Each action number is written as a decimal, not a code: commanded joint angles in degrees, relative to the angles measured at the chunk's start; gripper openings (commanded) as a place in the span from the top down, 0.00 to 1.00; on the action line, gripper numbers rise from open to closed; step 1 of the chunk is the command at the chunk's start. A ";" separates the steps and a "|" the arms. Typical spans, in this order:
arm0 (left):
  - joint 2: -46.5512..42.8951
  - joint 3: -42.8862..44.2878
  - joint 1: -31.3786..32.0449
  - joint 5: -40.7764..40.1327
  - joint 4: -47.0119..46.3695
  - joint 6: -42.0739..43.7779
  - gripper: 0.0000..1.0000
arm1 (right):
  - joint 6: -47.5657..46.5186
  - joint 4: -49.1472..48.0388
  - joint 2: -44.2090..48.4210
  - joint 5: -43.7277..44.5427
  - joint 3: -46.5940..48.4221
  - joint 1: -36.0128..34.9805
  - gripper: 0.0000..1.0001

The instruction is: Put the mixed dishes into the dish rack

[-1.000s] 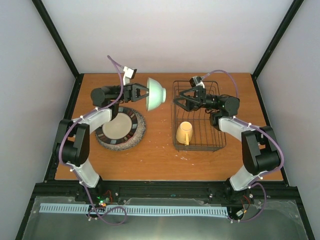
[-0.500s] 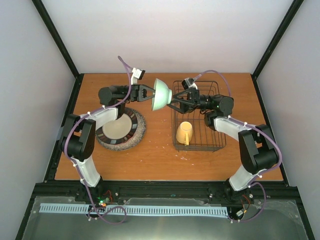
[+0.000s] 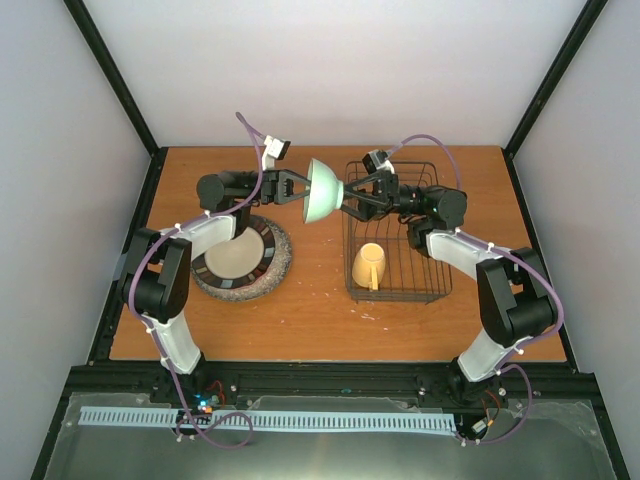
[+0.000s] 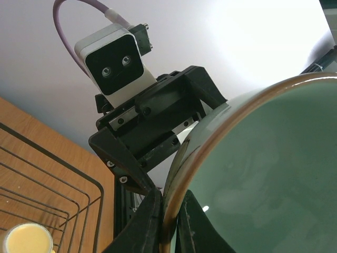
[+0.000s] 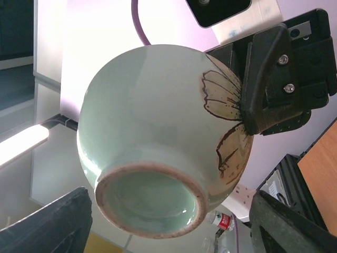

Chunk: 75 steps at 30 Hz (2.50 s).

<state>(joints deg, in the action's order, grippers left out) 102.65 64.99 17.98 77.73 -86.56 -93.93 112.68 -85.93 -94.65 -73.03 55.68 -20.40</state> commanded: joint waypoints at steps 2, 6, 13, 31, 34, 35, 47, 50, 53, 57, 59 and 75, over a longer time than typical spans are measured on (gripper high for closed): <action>-1.14 1.10 0.56 -2.05 -5.46 2.73 0.99 | 0.52 -10.22 1.00 0.74 1.51 -0.56 0.25; -0.90 1.48 0.94 -1.89 -3.32 4.28 0.99 | 0.78 -10.21 0.83 0.64 1.69 -1.13 0.28; 0.17 2.15 1.53 -1.88 -1.21 5.69 0.99 | 1.13 -10.20 0.61 0.32 2.38 -2.70 0.28; 0.32 2.48 1.62 -2.15 5.43 10.10 0.99 | 1.46 -10.22 0.75 0.14 3.29 -4.41 0.48; 0.49 2.59 1.68 -2.19 5.62 10.08 0.99 | 1.49 -10.22 0.53 0.24 3.38 -4.76 0.49; 0.45 2.59 1.70 -2.23 5.67 10.14 0.99 | 1.49 -10.22 0.57 0.26 3.37 -4.88 0.49; 0.36 2.52 1.71 -2.24 8.75 12.24 0.99 | 1.07 -10.18 0.71 0.71 4.72 -5.88 0.97; -0.05 2.38 1.71 -2.08 10.34 13.52 0.99 | 0.75 -10.14 0.54 1.62 4.34 -5.88 0.97; -0.47 2.33 1.71 -1.98 12.94 15.30 0.97 | 0.61 -10.13 0.07 2.84 3.88 -5.68 0.97; -0.78 2.54 1.71 -2.02 16.28 17.54 0.94 | 0.67 -10.13 -0.60 4.54 2.94 -4.92 0.97; -0.87 2.89 1.69 -1.84 18.30 18.95 0.91 | 0.89 -10.13 -0.91 5.16 2.34 -4.21 0.97; 1.59 4.96 1.71 -1.20 20.56 20.16 0.74 | 1.17 -10.12 -2.38 5.68 -0.97 -1.16 0.97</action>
<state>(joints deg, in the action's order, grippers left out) 103.37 67.46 19.05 76.97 -67.00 -75.57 114.48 -85.91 -96.99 -69.63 54.87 -21.78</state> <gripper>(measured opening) 0.232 0.550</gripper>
